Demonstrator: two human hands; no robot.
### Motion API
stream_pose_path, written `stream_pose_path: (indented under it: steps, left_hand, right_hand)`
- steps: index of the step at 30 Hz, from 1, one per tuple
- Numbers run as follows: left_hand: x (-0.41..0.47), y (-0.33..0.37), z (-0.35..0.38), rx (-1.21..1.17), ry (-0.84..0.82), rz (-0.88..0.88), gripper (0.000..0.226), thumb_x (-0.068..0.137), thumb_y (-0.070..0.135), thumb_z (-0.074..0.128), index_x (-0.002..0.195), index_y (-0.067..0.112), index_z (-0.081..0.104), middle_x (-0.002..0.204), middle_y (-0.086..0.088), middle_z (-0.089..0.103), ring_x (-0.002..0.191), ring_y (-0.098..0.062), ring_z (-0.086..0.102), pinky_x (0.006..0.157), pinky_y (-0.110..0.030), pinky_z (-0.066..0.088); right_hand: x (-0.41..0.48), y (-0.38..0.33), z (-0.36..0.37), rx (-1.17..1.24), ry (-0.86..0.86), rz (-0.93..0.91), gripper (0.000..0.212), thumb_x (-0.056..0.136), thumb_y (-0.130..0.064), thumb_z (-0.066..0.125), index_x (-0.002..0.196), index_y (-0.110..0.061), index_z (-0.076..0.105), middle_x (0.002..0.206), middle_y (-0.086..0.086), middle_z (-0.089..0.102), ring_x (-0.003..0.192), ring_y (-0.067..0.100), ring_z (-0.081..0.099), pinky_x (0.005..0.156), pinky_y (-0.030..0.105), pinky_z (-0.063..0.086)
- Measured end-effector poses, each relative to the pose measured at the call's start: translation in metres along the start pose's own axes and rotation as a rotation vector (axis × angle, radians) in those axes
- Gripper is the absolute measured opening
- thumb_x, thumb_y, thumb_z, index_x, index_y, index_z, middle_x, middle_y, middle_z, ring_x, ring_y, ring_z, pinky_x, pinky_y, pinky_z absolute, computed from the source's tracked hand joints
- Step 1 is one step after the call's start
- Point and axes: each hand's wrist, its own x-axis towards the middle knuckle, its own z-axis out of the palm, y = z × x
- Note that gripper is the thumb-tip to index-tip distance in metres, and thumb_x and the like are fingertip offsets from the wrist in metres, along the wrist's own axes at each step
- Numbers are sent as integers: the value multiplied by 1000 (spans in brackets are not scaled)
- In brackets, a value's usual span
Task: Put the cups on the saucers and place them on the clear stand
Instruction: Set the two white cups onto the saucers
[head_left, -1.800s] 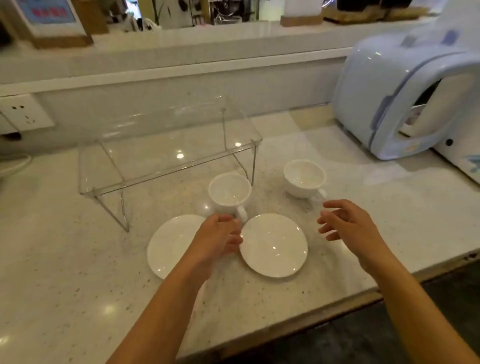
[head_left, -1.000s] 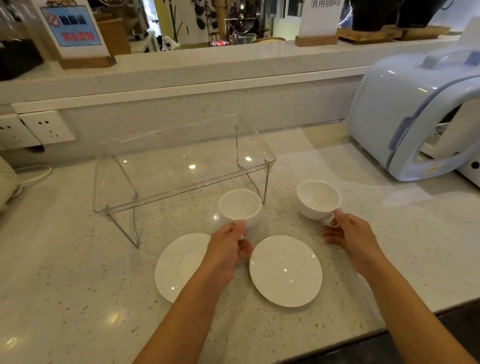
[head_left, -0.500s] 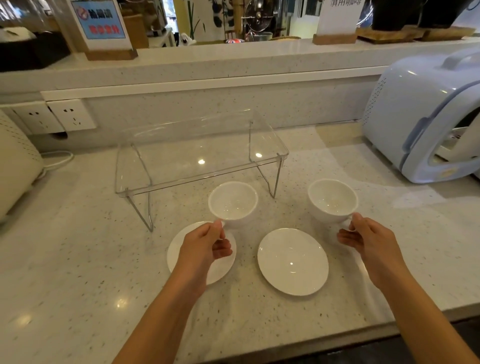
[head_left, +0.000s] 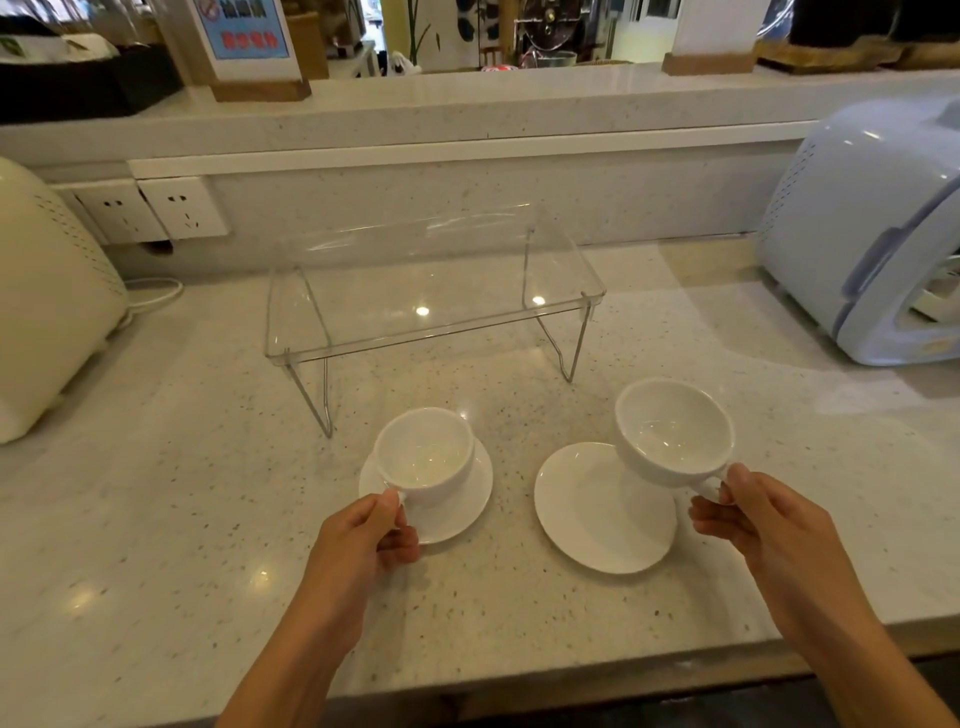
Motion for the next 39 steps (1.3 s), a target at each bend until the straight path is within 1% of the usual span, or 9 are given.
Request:
stream_pose_path:
  steps: [6,8,12,17,22,27,32,36,39]
  left_hand:
    - [0,-4,-2,44,14,13,36,90,33,50,64,14,65,54,4,68,55,-12,64,59,-26,55]
    - [-2,-5,-2,73,30,33,34,89,34,53,64,15,68,57,0,69,53,-14,64,49,-21,53]
    - [-6,-7,-4,104,46,33,30,87,34,56,67,17,71,59,-6,68,47,-14,60,45,-22,52]
    - [-11,-11,1,154,116,119,26,88,36,53,72,23,69,75,-3,64,66,-19,58,56,-25,46]
    - [-13,-13,2,179,150,157,20,85,39,56,73,29,67,80,6,66,76,-14,60,63,-21,43]
    - [-13,-14,2,173,143,167,18,84,39,58,73,29,68,82,9,67,79,-11,61,62,-20,42]
    - [-13,-16,3,169,145,161,17,85,40,56,75,30,67,84,10,66,81,-11,61,63,-19,42]
    - [-13,-18,2,163,132,181,18,85,41,56,76,30,68,85,9,67,82,-12,62,66,-22,45]
    - [-12,-18,1,170,131,184,18,84,42,55,76,31,67,86,9,67,83,-12,61,69,-27,46]
  right_hand:
    - [-11,2,8,15,-7,10,36,74,-45,48,79,-14,66,73,5,71,71,23,68,65,27,51]
    - [-14,5,9,29,-17,16,37,74,-45,49,80,-14,66,71,4,71,70,22,68,65,27,53]
    - [-21,12,11,62,-50,29,37,76,-44,49,81,-12,66,71,4,72,69,19,70,59,20,58]
    - [-26,20,16,67,-44,75,35,86,-33,50,75,-4,65,68,11,71,65,22,68,66,33,57]
    - [-29,24,23,36,-35,81,35,88,-27,50,67,-3,63,62,10,69,62,24,64,66,37,55]
    - [-30,21,26,-4,-58,90,34,87,-30,52,66,-6,65,66,14,68,58,20,62,60,34,55]
    - [-31,16,26,-69,-133,105,28,84,-33,56,75,-9,67,64,5,71,48,15,60,47,24,52]
    - [-34,12,23,-61,-231,124,36,74,-41,58,79,-6,66,59,5,69,47,17,60,46,24,52]
    - [-34,8,22,-86,-302,129,36,77,-40,56,80,-6,67,61,5,69,49,17,60,48,24,51]
